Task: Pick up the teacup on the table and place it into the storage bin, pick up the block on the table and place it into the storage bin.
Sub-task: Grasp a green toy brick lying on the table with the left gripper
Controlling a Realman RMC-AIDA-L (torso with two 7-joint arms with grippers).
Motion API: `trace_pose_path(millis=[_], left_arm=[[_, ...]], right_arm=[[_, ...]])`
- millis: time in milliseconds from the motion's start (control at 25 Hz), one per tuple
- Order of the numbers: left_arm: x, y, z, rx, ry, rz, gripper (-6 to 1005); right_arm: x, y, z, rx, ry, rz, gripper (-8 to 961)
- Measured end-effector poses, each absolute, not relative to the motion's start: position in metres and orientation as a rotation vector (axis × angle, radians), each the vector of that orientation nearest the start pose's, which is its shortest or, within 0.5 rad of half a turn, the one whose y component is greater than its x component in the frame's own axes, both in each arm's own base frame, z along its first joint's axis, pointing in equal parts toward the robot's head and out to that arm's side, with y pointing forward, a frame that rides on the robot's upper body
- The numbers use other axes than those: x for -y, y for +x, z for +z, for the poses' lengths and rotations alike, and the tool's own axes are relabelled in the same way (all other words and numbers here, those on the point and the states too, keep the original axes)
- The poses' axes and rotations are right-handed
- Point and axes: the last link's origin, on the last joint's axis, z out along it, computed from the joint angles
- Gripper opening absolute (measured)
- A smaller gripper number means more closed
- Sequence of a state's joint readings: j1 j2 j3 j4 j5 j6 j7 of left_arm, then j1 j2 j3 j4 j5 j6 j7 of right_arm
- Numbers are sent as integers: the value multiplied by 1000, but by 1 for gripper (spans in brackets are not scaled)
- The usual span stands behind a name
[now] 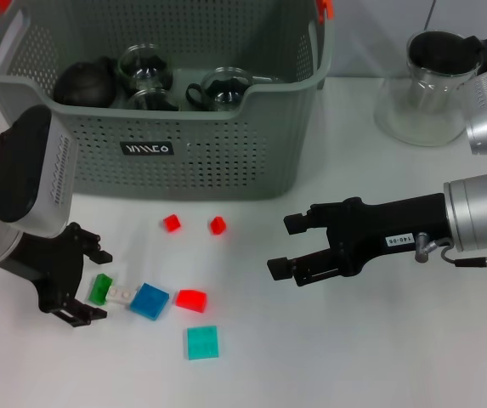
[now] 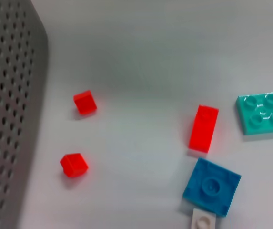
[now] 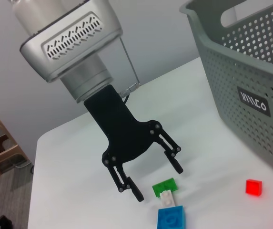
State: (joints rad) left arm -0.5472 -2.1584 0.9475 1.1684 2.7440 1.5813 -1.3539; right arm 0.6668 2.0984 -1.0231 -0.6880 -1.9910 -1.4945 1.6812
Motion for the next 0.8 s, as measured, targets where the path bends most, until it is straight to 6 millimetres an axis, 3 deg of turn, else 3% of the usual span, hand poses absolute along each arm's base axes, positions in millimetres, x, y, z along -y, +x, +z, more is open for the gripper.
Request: trace_pose_path(millis=[800], left_arm=[[-340, -273, 10, -12, -2948, 619, 792]], right_arm=[[-346, 199, -47, -715, -3005, 489, 947]])
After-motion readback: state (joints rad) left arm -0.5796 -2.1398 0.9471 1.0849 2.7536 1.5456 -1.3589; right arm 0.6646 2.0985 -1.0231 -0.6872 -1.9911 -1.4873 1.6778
